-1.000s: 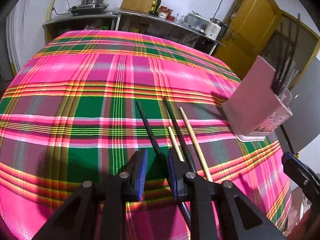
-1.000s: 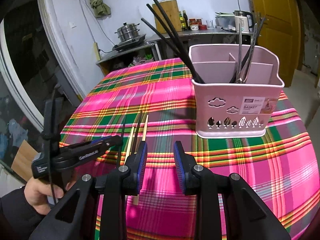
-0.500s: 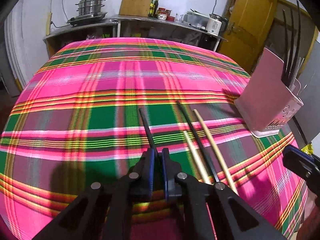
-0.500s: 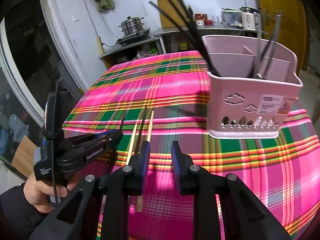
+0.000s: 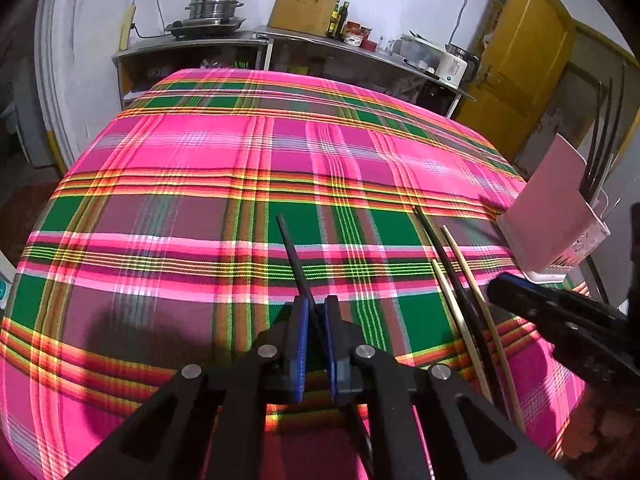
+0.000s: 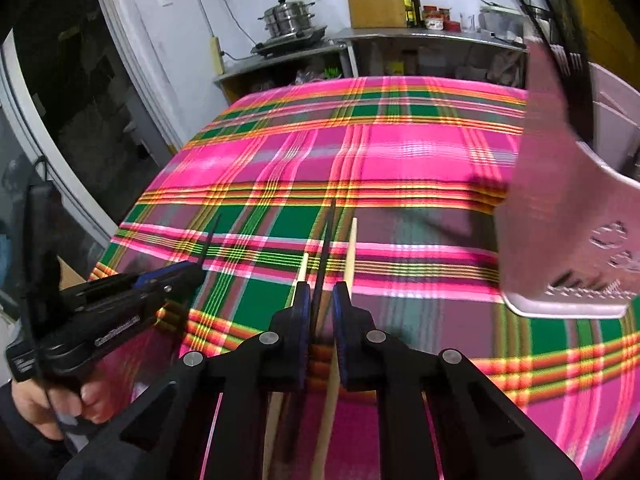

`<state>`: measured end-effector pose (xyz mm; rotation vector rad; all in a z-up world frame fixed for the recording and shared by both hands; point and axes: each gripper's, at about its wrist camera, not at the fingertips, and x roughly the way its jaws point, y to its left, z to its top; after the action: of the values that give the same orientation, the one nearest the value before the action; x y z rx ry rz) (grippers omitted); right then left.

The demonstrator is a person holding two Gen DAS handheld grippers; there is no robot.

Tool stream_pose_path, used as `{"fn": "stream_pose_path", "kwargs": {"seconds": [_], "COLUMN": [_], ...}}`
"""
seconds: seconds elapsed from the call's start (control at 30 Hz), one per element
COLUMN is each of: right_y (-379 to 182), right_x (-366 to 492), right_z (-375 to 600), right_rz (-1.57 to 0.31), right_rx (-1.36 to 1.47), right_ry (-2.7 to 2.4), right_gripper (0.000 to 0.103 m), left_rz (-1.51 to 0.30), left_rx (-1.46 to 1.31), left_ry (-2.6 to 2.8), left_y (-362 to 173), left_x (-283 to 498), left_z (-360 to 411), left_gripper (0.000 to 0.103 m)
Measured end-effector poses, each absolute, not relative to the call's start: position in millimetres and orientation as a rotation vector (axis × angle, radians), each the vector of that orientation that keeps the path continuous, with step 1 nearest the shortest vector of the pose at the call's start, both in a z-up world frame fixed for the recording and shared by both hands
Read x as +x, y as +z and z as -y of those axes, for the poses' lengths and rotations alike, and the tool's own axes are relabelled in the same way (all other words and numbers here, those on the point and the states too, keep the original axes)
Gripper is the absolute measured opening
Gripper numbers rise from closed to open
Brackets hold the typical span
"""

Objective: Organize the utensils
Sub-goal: 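Close the right tool on a black chopstick while the left tool grasps another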

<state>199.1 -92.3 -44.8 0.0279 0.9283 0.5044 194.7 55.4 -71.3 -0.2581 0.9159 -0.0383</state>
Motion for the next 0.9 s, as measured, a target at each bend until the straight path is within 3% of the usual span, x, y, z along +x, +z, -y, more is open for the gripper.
{"fn": "stream_pose_path", "kwargs": {"seconds": [0.43,0.77,0.9], "right_y": [-63,-63,-61], "right_x": [229,235,236], "right_z": [75,64,64], "right_rz": [-0.972,-0.982,-0.995], "right_rx": [0.003,-0.067,-0.053], "right_ry": [0.49,0.466,0.478], "right_gripper": [0.011,0.007,0.006], "left_rz": [-0.918,-0.931,-0.946], "left_rx": [-0.281,-0.174,-0.206], "left_ry": [-0.026,-0.006,-0.024], "left_y": [-72,-70,-69], "left_x": [201,210,214], "left_z": [-56,-39,-44], "left_gripper": [0.009,0.015,0.007]}}
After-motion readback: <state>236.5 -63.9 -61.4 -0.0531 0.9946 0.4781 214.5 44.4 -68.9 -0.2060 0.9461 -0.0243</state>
